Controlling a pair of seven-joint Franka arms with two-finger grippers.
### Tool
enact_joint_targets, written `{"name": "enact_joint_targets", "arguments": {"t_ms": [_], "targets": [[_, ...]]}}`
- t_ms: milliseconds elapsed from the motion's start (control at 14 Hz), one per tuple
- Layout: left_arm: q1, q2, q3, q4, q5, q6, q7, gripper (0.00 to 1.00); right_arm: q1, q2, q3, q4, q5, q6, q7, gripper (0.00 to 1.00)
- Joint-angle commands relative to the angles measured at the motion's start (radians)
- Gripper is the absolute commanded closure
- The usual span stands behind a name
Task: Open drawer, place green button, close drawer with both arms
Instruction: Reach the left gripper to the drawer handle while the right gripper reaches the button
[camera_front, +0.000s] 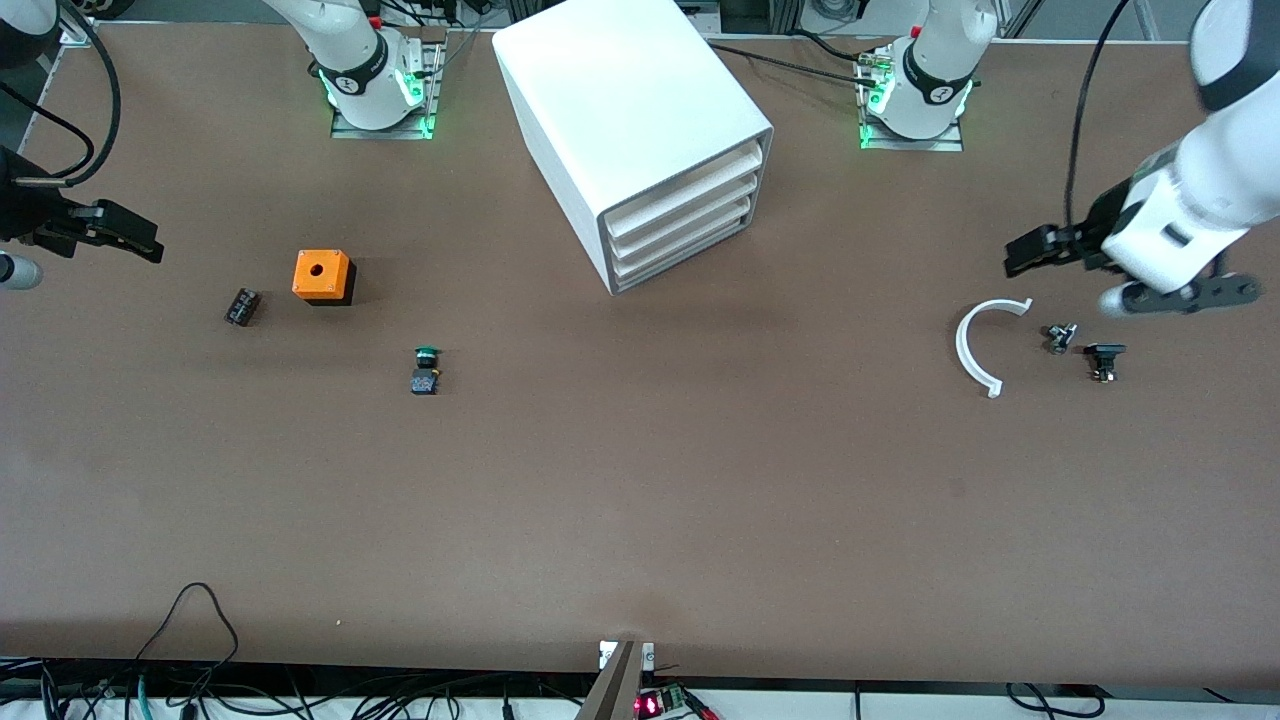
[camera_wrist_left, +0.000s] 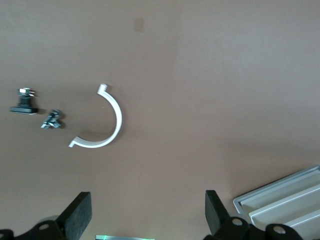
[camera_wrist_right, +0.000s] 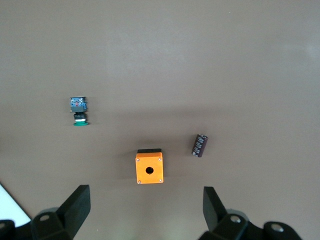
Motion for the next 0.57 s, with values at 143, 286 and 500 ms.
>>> {"name": "enact_joint_targets", "arguments": {"t_ms": [143, 286, 500], "targets": [[0.010, 0.168, -0.006, -0.023, -0.221, 0.014, 0.225, 0.00, 0.005, 0.023, 0.007, 0.016, 0.014, -0.014, -0.003, 0.00], [0.009, 0.222, -0.006, -0.073, -0.366, 0.063, 0.249, 0.00, -0.001, 0.029, 0.006, 0.013, 0.024, -0.017, 0.000, 0.00], [0.001, 0.290, -0.006, -0.162, -0.601, 0.080, 0.276, 0.00, -0.001, 0.041, 0.004, 0.012, 0.024, -0.017, 0.000, 0.00]]}}
